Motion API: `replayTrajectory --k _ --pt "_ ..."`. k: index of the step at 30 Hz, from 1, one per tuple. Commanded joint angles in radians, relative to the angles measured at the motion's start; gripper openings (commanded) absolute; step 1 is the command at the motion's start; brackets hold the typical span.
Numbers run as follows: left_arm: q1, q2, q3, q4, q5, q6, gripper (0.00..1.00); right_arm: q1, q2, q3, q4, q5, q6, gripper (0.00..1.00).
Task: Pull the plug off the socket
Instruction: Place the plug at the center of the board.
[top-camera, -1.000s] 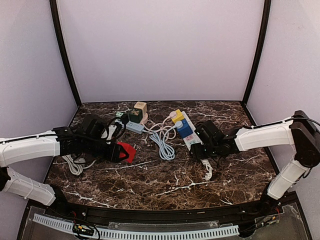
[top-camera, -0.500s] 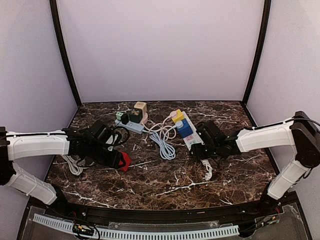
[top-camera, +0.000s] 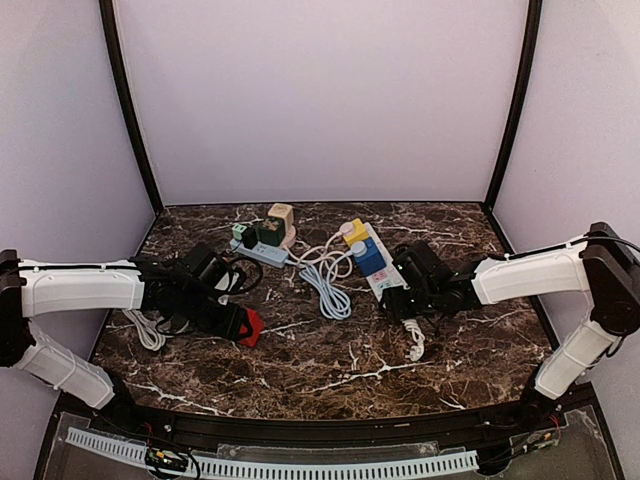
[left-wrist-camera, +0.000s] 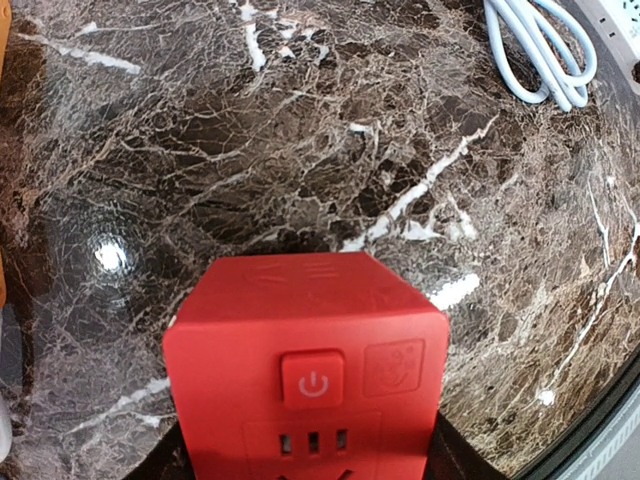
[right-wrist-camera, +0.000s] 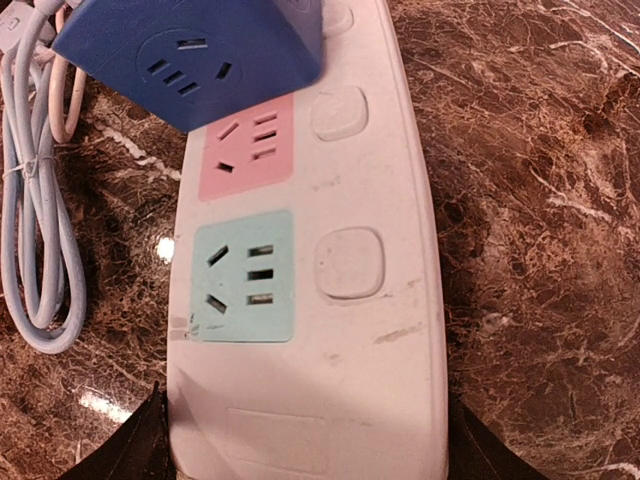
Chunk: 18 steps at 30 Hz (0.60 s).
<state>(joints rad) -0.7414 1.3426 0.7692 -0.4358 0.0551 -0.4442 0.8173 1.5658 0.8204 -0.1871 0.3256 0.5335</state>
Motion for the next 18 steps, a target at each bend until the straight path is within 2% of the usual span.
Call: replayTrajectory --k 1,2,4,8,14,18 --pt "0.007 -0.024 -0.005 -0.022 -0.019 0.028 0.64 -0.012 -0.045 0.024 0.042 0.002 0.036 0.00" --pt "0.007 -0.026 -0.005 -0.022 -0.033 0.032 0.73 -0.012 -0.050 0.020 0.040 0.002 0.040 0.00" --pt "0.007 -0.029 -0.004 -0.023 -0.042 0.039 0.82 -0.011 -0.058 0.013 0.040 0.001 0.045 0.02" --pt "0.007 -0.030 -0.002 -0.018 -0.041 0.041 0.95 -0.011 -0.070 0.010 0.029 -0.003 0.047 0.08" --pt "0.007 -0.055 0.001 -0.014 -0.030 0.040 0.99 -0.011 -0.089 0.001 0.021 -0.005 0.039 0.23" --pt "0.008 -0.084 0.042 -0.031 -0.021 0.073 0.99 -0.010 -0.112 -0.011 0.023 -0.005 0.024 0.40"
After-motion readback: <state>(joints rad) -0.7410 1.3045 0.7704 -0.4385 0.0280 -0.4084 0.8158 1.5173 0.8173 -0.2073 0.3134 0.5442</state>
